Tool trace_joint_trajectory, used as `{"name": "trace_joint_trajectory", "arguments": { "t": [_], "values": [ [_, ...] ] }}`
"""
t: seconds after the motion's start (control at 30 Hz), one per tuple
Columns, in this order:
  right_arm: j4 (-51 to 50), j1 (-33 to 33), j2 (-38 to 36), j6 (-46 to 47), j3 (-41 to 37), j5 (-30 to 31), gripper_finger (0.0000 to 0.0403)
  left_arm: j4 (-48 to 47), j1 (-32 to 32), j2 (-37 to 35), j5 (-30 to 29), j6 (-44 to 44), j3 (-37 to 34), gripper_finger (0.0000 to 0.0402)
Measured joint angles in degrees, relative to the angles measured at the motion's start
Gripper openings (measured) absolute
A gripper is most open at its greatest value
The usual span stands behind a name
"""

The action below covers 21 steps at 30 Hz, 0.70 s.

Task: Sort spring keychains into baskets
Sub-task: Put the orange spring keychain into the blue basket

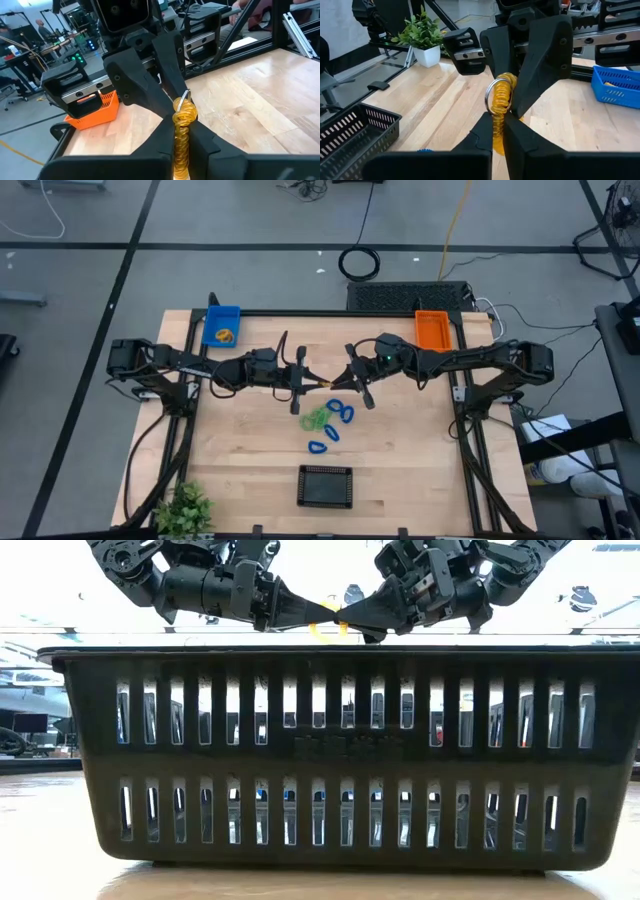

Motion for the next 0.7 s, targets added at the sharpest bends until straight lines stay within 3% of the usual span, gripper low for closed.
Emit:
{"name": "trace_joint_trajectory", "arguments": {
  "t": [0.13,0.33,0.57,0.7],
  "values": [
    [-0.09,0.1,0.0,2.21,0.0,2.02,0.0034,-0.79,0.12,-0.02,0.15,1.18,0.0,0.0044],
    [-1.96,0.17,0.0,2.13,0.0,6.25,0.0096,-1.74,0.57,-0.04,-0.45,1.35,0.0,0.0016],
    [-3.3,0.12,-0.19,2.08,0.0,7.4,0.0162,-3.62,1.39,-0.85,0.0,0.96,0.11,0.0033],
    [-4.33,0.0,-1.02,0.79,0.02,8.03,0.0183,-4.56,1.4,-1.64,0.02,0.99,0.09,0.002]
  ]
}}
